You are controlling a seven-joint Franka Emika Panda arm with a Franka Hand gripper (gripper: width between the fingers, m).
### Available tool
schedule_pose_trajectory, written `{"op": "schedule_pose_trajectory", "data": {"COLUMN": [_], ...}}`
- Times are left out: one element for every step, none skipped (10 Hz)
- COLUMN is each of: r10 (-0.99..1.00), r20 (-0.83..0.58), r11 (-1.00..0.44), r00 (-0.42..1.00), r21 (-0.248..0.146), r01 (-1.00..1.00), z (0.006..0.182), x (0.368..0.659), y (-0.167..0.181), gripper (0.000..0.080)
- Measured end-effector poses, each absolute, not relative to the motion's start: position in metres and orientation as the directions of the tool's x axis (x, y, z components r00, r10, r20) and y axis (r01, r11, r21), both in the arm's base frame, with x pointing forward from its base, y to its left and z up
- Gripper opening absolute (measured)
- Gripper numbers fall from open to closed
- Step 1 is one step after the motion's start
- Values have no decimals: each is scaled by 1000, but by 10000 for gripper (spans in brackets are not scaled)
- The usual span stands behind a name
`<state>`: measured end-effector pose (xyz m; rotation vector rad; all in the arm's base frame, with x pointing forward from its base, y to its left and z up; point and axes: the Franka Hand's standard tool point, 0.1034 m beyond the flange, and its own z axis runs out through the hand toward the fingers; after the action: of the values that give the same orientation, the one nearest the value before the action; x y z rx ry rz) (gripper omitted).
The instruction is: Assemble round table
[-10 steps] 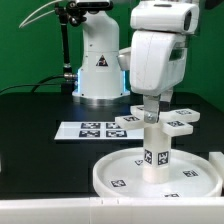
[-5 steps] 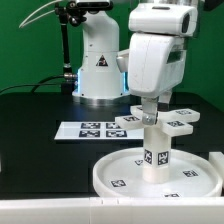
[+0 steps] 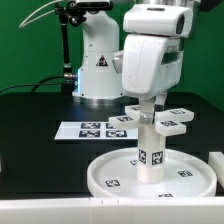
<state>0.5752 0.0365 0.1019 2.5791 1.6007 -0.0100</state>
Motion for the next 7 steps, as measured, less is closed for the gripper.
{"op": "schedule_pose_trajectory", "data": {"r10": [886, 877, 877, 875, 829, 779, 709], "r20": [-60, -59, -59, -58, -50, -42, -33], "r11": [-453, -472, -472, -475, -551, -621, -699], "r00": [459, 477, 478, 481, 557, 626, 704], "r21": [87, 89, 89, 89, 93, 96, 99], "r01": [887, 877, 877, 875, 829, 778, 709], "z": [102, 102, 102, 102, 102, 102, 102], "x": [575, 575, 575, 575, 575, 575, 575], "y": [34, 34, 34, 34, 34, 34, 34], "gripper": [439, 439, 439, 439, 439, 439, 440]}}
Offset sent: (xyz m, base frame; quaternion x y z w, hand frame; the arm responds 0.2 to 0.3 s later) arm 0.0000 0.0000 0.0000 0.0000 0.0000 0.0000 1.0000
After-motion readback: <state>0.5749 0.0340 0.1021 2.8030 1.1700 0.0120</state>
